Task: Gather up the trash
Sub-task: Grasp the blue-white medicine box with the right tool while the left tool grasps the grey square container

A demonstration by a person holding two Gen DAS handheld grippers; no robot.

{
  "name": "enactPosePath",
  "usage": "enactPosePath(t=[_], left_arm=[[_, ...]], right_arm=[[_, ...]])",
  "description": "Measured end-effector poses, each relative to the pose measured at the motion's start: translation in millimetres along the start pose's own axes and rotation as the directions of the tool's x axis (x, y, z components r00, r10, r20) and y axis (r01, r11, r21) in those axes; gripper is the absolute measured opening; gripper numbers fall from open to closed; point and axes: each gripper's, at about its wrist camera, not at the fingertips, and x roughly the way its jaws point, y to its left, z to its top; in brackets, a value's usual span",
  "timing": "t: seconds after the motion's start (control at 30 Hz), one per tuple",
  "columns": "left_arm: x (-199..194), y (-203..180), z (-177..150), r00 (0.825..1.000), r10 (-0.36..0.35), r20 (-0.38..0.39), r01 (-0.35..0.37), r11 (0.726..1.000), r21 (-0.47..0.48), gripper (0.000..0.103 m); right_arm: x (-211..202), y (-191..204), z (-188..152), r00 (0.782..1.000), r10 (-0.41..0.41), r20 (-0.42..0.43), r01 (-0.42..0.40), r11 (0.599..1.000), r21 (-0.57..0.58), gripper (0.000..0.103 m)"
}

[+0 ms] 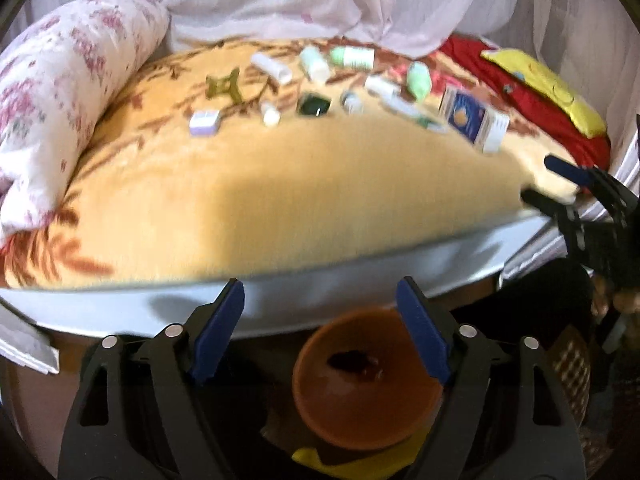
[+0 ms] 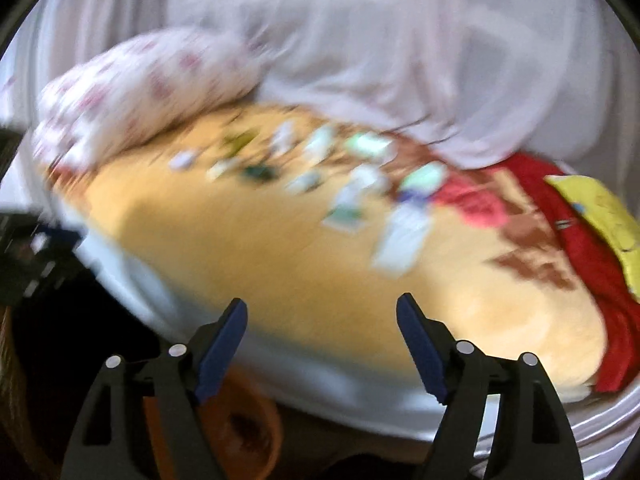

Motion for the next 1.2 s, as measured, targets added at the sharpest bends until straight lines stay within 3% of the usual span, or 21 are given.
enactPosePath(t=[0.17,0.43,0.47,0.5,0.53,0.63,0.8,1.0,1.1,1.2], left_arm=[[7.9,-7.0,17.1,0.999,-0.011,0.03,0.012,1.0,-0.024,0.078],[22.9,-5.5,21.2,1.0,0.014,0.018,-0.014,1.0,-0.024,0.078],[24.1,-2.5,21.6,1.0,0.017,0.017,-0.016,0.999,-0.032,0.078],[25.1,0.2,21.9,1.0,0.021,0.017,-0.02,0.999,-0.042,0.078],[26.3,5.9,23.3,0.999,0.028,0.018,-0.027,0.998,-0.057,0.078],[27.1,21.6,29.3,0.998,0.052,0.028,-0.049,0.995,-0.085,0.078],[32.8,58.9,55.0,0.99,0.122,0.072,-0.11,0.983,-0.15,0.078],[66.1,89.4,95.7,0.969,0.228,0.099,-0.215,0.969,-0.126,0.078],[90.8,102.5,105.4,0.977,0.208,0.054,-0.199,0.97,-0.137,0.077],[107.6,108.6,111.3,0.984,0.175,0.025,-0.17,0.975,-0.14,0.069]], right_arm=[[33.7,-49.3,33.1,0.996,-0.093,0.008,0.09,0.981,0.169,0.076],[88.8,-50.1,54.3,0.995,-0.095,-0.021,0.097,0.979,0.178,0.075],[96.1,-49.1,55.4,0.994,-0.106,-0.033,0.111,0.978,0.177,0.061],[102.2,-49.0,55.5,0.992,-0.114,-0.053,0.122,0.978,0.17,0.032],[111.0,-51.1,55.8,0.989,-0.116,-0.094,0.131,0.977,0.167,0.029],[102.2,-55.9,54.2,0.992,-0.106,-0.063,0.118,0.97,0.214,0.028],[63.6,-41.9,59.3,0.989,-0.139,0.056,0.128,0.977,0.169,0.028],[39.9,-31.9,67.1,0.988,-0.1,0.119,0.082,0.986,0.144,0.029],[35.7,-25.8,66.6,0.987,-0.093,0.129,0.077,0.99,0.121,0.029],[36.2,-24.6,64.8,0.988,-0.088,0.13,0.073,0.991,0.114,0.029]])
